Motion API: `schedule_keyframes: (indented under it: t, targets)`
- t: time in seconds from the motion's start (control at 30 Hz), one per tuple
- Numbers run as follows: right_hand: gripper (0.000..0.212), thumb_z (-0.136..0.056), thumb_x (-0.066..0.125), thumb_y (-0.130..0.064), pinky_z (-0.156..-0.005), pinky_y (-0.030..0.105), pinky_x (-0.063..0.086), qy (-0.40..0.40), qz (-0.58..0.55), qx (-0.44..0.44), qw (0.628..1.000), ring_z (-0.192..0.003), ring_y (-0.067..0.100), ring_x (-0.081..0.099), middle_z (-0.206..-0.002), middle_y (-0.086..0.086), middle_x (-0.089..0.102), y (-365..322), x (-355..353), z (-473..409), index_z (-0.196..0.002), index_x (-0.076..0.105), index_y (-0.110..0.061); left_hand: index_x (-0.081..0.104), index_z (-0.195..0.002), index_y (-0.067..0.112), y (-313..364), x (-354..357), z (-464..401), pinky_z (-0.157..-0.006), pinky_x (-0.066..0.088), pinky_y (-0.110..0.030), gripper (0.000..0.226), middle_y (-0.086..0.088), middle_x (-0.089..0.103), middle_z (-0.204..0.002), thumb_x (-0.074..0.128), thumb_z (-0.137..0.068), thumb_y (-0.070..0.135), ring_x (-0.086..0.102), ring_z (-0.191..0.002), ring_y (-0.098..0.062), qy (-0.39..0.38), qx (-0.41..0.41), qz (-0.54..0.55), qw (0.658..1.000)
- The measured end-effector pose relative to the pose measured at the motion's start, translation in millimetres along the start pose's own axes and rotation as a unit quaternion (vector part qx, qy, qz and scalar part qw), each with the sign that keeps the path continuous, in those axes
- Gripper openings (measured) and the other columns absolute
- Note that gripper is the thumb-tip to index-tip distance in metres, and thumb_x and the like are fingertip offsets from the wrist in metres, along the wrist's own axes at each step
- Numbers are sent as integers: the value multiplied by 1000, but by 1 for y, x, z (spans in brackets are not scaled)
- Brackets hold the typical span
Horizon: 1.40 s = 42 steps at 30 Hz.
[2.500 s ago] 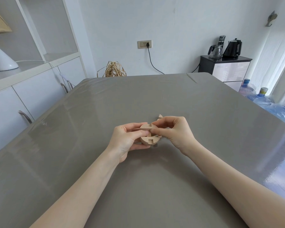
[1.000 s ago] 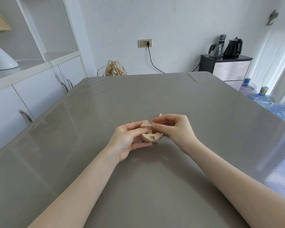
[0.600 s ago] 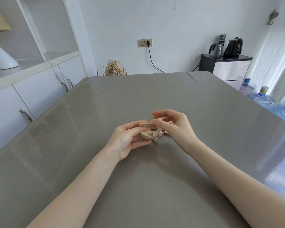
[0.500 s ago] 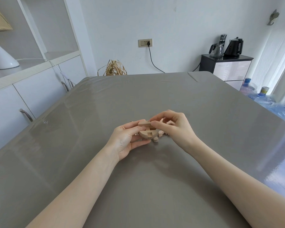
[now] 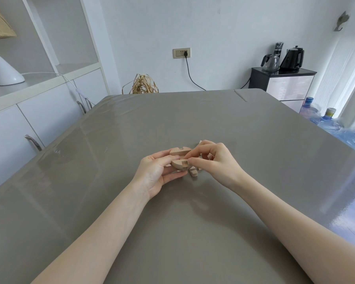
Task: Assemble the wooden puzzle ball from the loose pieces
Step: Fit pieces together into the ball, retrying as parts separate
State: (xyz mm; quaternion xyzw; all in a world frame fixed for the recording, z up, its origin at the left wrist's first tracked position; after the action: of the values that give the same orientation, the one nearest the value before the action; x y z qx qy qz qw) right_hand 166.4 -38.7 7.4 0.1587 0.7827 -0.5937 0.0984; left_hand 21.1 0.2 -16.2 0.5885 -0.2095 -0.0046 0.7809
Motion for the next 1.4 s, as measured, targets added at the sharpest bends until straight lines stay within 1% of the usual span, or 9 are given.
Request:
schedule_keyframes:
  t: [0.3, 0.47, 0.53, 0.73, 0.83, 0.9, 1.0, 1.2, 1.4]
  targets:
    - [12, -78, 68, -17, -71, 38, 40, 1, 2, -3, 1000, -67, 17, 40, -72, -11, 48, -1, -1, 1, -75, 77, -26, 68, -107, 1, 1, -1, -1, -63, 60, -34, 23, -16, 73, -94, 58, -87, -4, 72, -81, -26, 1, 7, -14, 1000]
    - [16, -86, 63, -8, -58, 15, 38, 20, -50, 8, 999, -61, 8, 43, -66, -16, 55, -4, -5, 3, -90, 76, -16, 66, -109, 0, 7, -3, 0, -63, 60, -33, 25, -18, 72, -97, 57, -87, -4, 72, -84, -28, 8, 15, -8, 1000]
    - [17, -87, 60, -10, -55, 13, 36, 52, -66, 21, 996, -58, 8, 41, -59, -18, 54, -1, -10, 2, -89, 75, -18, 65, -110, 0, 10, -5, 0, -62, 60, -34, 25, -20, 72, -99, 57, -87, -5, 73, -81, -28, 19, 17, 6, 1000]
    - [19, -86, 60, -8, -56, 10, 36, 93, 44, 23, 994, -59, 4, 42, -77, -3, 59, 11, -13, -1, -84, 73, -22, 63, -111, -1, 18, -15, -2, -64, 61, -37, 27, -22, 71, -100, 59, -85, -6, 71, -85, -34, 49, 21, 42, 998]
    - [18, -84, 62, -14, -76, 14, 36, 53, 163, -11, 985, -88, 11, 50, -85, -11, 58, 9, -4, -3, -97, 72, -22, 64, -109, 0, 21, -18, -2, -65, 61, -37, 25, -22, 70, -102, 59, -85, -6, 71, -84, -34, 58, 25, 50, 997]
    - [31, -82, 61, -24, -91, 25, 24, 5, 243, -13, 970, -114, 12, 43, -101, -16, 55, 11, 3, -3, -113, 65, -26, 64, -105, 1, 22, -19, -2, -61, 61, -34, 21, -19, 71, -98, 59, -85, -6, 72, -76, -29, 62, 27, 52, 996]
    - [58, -77, 58, -30, -92, 21, 7, -47, 305, -13, 951, -133, 7, 25, -127, -14, 48, 13, 9, -2, -134, 48, -28, 65, -104, 2, 22, -20, -3, -58, 60, -33, 21, -18, 71, -95, 59, -85, -6, 72, -73, -28, 65, 25, 49, 996]
    - [70, -82, 61, -48, -108, 38, 3, -72, 373, -30, 925, -141, 8, 18, -144, -7, 42, 11, 20, -5, -143, 37, -26, 65, -105, 2, 21, -22, -4, -59, 60, -34, 22, -17, 72, -92, 60, -85, -6, 72, -72, -28, 73, 28, 39, 996]
    - [66, -85, 59, -50, -103, 33, 3, -69, 391, -44, 917, -138, 9, 23, -142, -8, 44, 13, 23, -6, -142, 38, -26, 65, -102, 2, 22, -24, -5, -59, 60, -35, 20, -14, 73, -86, 59, -85, -6, 73, -70, -25, 75, 33, 44, 996]
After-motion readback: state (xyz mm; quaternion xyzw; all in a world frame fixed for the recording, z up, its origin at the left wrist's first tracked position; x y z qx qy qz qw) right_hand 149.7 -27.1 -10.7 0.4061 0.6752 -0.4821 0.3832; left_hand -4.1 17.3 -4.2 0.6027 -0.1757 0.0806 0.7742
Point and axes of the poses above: each hand's wrist, its own z-axis away from the middle knuckle, its own x-axis out of the palm, y = z × x, the point moved 5 cm from there along -z, towards the middle knuckle
